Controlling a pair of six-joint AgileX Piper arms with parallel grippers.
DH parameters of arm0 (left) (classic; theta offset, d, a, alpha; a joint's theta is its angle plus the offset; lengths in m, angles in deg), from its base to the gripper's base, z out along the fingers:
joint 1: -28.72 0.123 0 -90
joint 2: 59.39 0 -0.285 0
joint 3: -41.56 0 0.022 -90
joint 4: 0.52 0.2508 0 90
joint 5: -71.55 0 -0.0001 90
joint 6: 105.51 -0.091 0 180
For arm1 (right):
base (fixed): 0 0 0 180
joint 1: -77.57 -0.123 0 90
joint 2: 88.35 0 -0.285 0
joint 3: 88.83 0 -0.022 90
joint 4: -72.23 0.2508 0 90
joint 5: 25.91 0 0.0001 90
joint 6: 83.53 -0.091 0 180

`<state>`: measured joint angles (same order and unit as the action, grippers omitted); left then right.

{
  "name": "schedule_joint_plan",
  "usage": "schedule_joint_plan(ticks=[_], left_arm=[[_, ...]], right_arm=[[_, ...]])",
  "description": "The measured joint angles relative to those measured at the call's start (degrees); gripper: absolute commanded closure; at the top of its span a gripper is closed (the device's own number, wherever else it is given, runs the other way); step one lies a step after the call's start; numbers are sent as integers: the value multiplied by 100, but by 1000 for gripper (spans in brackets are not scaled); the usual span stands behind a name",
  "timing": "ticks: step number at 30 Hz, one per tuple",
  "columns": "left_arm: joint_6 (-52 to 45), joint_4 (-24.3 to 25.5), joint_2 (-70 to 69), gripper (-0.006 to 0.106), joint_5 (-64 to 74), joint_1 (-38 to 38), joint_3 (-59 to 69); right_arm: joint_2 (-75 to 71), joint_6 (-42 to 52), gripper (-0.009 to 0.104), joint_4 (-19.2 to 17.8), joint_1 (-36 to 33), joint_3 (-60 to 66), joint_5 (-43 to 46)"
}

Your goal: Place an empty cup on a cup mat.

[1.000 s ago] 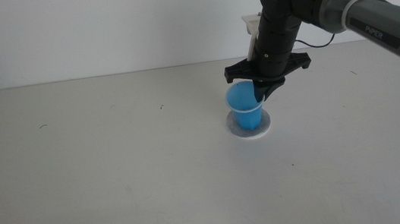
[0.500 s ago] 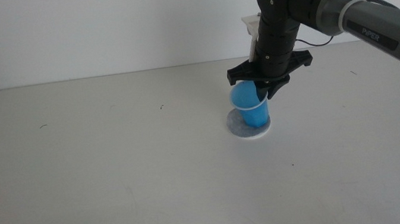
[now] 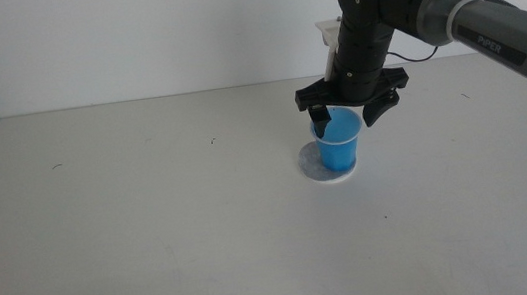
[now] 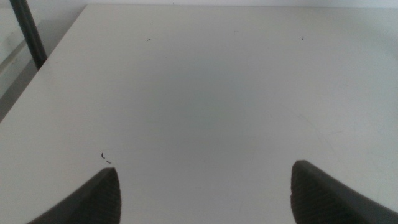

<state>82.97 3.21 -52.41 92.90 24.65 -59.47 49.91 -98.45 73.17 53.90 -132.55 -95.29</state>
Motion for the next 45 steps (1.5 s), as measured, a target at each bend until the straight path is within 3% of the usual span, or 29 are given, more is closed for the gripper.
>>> schedule_joint_plan(ticks=[13, 18, 27, 35, 45], left_arm=[[0, 0, 0, -5, 0, 0, 0], [0, 0, 0, -5, 0, 0, 0], [0, 0, 0, -5, 0, 0, 0], [0, 0, 0, -5, 0, 0, 0], [0, 0, 0, -5, 0, 0, 0]], right_arm=[[-1472, 14, 18, -356, 192, 0, -186], [-2511, 14, 18, -549, 287, 528, -149], [-5147, -255, 18, -993, 414, 2838, 678], [-7710, -542, 18, -1767, 480, 5582, 2073], [-10035, -549, 19, -1828, 1104, 8332, 3479]])
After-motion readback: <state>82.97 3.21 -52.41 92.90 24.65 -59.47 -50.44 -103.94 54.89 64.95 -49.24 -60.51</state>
